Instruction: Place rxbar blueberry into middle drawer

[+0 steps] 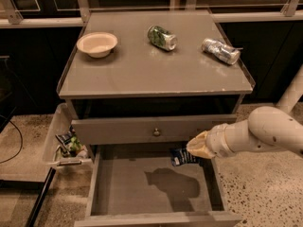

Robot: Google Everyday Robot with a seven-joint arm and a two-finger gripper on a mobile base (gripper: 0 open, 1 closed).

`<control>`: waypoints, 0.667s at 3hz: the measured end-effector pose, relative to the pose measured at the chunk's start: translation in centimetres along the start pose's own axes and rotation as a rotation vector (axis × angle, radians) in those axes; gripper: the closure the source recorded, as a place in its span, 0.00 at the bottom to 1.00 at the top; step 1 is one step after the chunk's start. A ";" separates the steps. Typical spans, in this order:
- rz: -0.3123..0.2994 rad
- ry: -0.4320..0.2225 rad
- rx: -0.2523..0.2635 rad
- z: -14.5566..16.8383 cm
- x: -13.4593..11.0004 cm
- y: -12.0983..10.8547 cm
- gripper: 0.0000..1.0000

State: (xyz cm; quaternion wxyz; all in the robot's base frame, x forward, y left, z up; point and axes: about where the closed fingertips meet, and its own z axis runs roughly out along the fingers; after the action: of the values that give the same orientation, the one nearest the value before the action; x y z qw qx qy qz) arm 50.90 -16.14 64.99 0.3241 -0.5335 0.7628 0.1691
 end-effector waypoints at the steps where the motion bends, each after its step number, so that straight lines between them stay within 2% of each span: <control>1: -0.016 0.022 0.005 3.4 2.1 -0.9 1.00; 2: -0.016 0.022 0.004 3.4 2.1 -0.9 1.00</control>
Offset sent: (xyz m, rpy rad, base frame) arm 0.0110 0.0018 -0.0310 -0.0214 -0.0032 0.0053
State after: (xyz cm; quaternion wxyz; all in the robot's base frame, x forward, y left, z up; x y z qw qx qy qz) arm 52.30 -15.87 61.11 0.3182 -0.5407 0.7623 0.1589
